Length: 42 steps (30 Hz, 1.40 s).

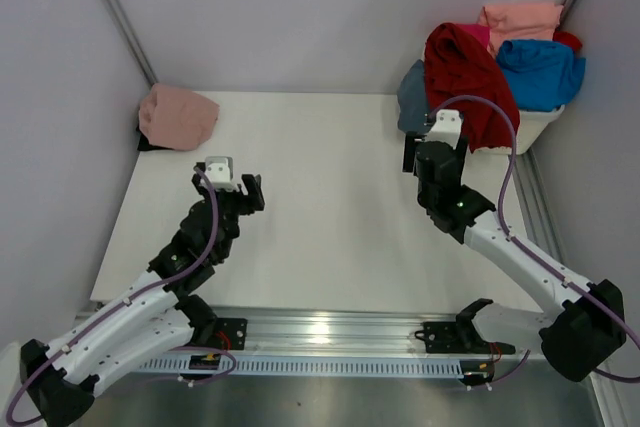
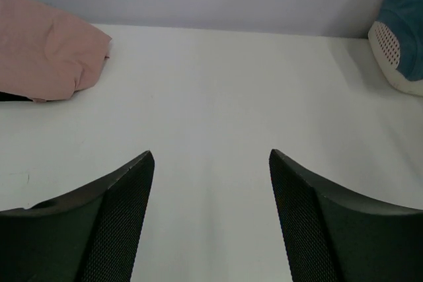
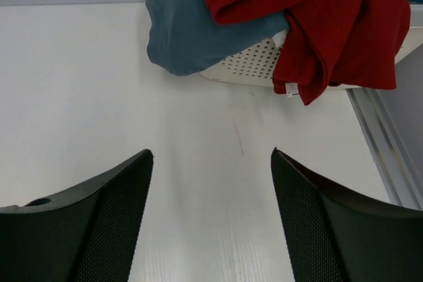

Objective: Fold and stack the t-shirts
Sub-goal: Grab crumpled tshirt from bin with the right arm

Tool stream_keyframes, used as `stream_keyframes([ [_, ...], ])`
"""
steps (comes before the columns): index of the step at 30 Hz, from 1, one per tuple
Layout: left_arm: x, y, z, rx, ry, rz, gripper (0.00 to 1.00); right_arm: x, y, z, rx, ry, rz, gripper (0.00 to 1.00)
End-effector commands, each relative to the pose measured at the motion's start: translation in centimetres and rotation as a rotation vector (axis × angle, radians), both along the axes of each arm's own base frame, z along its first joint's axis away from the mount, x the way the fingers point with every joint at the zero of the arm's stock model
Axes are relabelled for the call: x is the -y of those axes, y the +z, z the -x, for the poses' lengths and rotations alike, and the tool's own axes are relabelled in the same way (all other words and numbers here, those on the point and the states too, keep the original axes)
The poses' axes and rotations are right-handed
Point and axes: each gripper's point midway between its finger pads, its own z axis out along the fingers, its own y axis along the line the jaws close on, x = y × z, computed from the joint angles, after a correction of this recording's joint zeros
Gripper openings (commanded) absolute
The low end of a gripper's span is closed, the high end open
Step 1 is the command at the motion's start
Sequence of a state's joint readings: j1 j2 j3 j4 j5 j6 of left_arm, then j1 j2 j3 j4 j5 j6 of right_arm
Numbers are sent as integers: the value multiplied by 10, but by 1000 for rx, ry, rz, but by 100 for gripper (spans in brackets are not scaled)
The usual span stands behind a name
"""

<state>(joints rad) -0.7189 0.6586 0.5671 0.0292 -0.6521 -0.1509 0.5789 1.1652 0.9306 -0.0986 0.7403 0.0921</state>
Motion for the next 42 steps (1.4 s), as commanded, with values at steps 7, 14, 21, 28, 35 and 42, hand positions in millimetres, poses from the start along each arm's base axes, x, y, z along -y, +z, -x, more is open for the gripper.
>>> stream_keyframes([
  [7,12,4,-2,-17,-47,34,73,5,13,4,79,-21,-35,73],
  [14,7,9,-3,-9,-18,53,74,66,36,-23,117,-257,-112,76],
  [21,17,4,-2,-71,-61,22,72,124,46,-91,8,-417,-43,81],
  [28,17,-4,-2,-113,-47,32,72,158,29,-159,-88,-518,-118,78],
  [35,12,-6,-2,-115,-16,21,72,169,5,-197,-122,-528,-165,77],
  [42,10,-10,-3,-121,0,1,71,165,-19,-202,-169,-520,-220,0],
])
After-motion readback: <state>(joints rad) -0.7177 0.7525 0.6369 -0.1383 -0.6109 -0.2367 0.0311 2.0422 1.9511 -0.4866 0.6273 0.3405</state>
